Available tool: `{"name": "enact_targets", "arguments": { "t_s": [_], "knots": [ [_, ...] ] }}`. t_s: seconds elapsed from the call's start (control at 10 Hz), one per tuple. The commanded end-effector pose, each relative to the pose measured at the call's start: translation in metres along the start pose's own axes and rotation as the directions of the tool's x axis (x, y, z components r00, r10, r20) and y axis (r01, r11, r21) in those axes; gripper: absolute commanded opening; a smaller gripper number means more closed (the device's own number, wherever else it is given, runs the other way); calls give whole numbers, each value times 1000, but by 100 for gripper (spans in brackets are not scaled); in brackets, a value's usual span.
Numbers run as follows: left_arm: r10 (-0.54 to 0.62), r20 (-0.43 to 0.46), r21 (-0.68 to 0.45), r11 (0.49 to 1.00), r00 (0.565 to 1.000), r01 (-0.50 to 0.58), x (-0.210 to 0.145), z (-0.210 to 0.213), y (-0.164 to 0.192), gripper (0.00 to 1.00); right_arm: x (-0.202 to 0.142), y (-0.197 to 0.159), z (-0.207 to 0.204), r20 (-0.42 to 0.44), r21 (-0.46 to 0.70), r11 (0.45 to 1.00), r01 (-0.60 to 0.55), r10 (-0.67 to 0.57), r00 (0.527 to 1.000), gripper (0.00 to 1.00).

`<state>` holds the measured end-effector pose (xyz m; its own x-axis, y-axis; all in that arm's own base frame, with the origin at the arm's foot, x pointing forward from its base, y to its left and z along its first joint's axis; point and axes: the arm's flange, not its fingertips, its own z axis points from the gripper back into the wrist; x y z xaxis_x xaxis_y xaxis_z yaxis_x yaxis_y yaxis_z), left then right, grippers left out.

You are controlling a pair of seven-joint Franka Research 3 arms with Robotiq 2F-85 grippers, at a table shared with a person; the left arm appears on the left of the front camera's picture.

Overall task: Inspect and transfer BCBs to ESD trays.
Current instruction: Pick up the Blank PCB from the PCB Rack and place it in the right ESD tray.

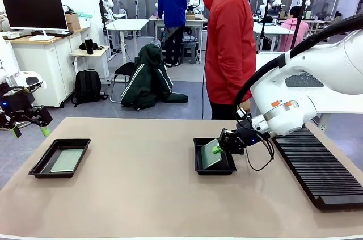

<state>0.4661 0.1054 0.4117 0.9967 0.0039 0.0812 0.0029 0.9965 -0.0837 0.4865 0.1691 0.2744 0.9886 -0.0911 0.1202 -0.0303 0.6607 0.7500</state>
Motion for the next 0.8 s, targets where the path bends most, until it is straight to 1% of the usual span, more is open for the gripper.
{"name": "enact_targets", "arguments": {
  "t_s": [0.0, 0.1, 0.2, 0.3, 0.4, 0.5, 0.6, 0.7],
  "knots": [
    [-2, 9, -2, 1000, 1000, 2, 0, -2, 1, 100, 1, 7, -2, -18, -57, 998, 16, -17, 1000, 13],
    [-2, 9, -2, 1000, 1000, 2, 0, -2, 1, 100, 2, 7, -2, -14, -72, 997, 12, -13, 1000, 17],
    [-2, 9, -2, 1000, 1000, 2, 0, -2, 1, 100, 1, 9, -1, -16, -81, 997, 6, -8, 1000, 24],
    [-2, 9, -2, 1000, 1000, 2, 0, -2, 1, 100, -1, 11, 2, -11, -99, 995, 7, -9, 1000, 28],
    [-2, 9, -2, 1000, 1000, 2, 0, -2, 1, 100, -3, 15, 4, -8, -111, 994, -3, 2, 1000, 36],
    [-2, 9, -2, 1000, 1000, 2, 0, -2, 1, 100, -4, 20, 7, -13, -137, 991, -12, 11, 1000, 40],
    [-2, 9, -2, 1000, 1000, 2, 0, -2, 1, 100, -5, 27, 10, -27, -169, 986, -13, 9, 1000, 48],
    [-2, 9, -2, 1000, 1000, 2, 0, -2, 1, 100, -5, 36, 15, -35, -209, 978, -18, 11, 999, 51]
  ]
}}
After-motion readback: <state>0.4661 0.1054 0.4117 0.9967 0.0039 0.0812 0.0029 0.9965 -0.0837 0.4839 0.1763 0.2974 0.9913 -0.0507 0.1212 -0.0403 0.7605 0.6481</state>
